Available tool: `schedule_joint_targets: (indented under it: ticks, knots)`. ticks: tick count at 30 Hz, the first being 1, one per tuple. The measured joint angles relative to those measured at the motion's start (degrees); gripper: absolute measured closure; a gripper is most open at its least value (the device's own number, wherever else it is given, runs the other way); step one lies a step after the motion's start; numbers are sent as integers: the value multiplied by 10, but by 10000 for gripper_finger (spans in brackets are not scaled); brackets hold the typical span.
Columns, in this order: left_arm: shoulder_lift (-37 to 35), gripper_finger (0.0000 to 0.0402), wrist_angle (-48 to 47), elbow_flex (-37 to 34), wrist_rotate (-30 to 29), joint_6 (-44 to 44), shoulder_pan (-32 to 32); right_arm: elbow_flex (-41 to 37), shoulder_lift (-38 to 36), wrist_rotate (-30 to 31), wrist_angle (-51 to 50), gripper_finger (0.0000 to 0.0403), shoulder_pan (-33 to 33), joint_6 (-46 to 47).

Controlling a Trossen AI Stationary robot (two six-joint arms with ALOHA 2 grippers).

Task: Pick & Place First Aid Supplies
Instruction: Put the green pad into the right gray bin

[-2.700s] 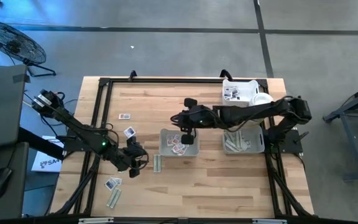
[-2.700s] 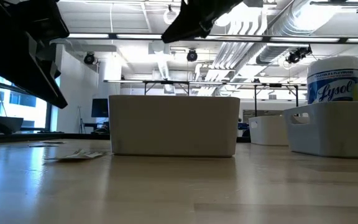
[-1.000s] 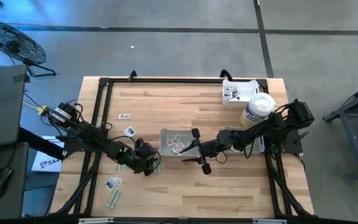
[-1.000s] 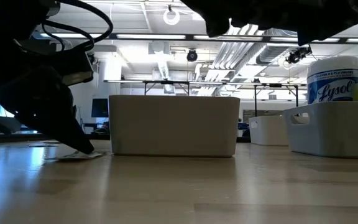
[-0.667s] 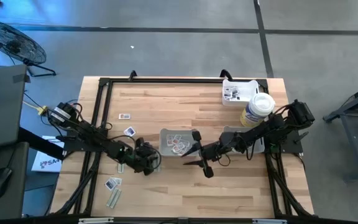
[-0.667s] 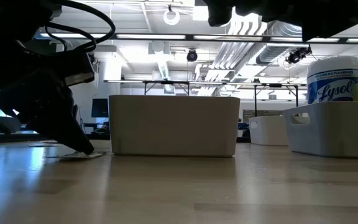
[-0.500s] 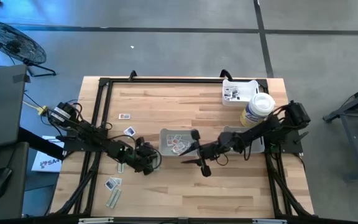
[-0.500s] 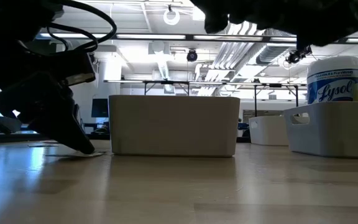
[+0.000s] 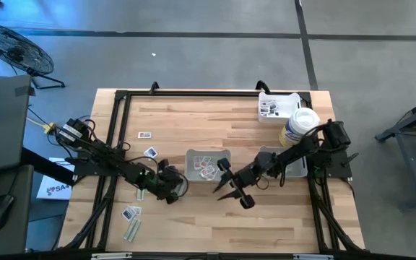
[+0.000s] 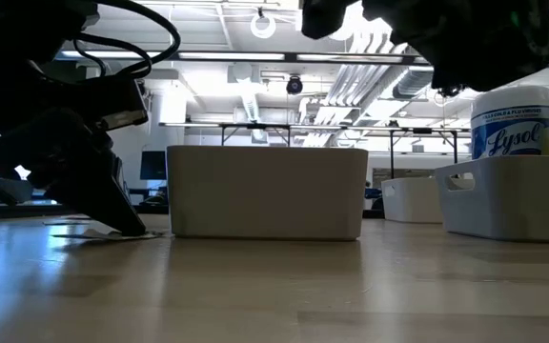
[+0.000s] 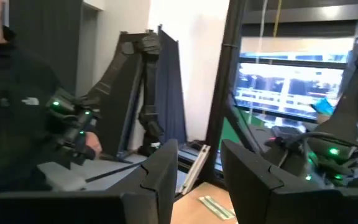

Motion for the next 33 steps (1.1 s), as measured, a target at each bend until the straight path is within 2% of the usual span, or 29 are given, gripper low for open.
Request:
schedule_joint_targets:
  ticks: [4, 8, 11, 16, 21, 26, 33]
  knots:
    - [0, 399, 2, -1, -1, 0, 0, 0, 0, -25, 0, 289, -21, 15]
    - [1, 399, 9, -2, -1, 0, 0, 0, 0, -14, -3, 295, -40, 20]
    - [1, 399, 10, -2, 1, -2, 0, 0, 0, 60, -24, 297, -45, 6]
    - [1, 400, 11, -2, 1, -2, 0, 0, 0, 243, -50, 295, -44, 3]
    - [1, 401, 11, -1, 1, 8, 0, 0, 0, 361, -78, 295, -45, 2]
    - [1, 401, 12, -1, -3, 15, -1, 0, 0, 419, -95, 295, -45, 2]
    - [-4, 401, 11, -1, -5, 15, -1, 0, -1, 417, -109, 295, -45, 2]
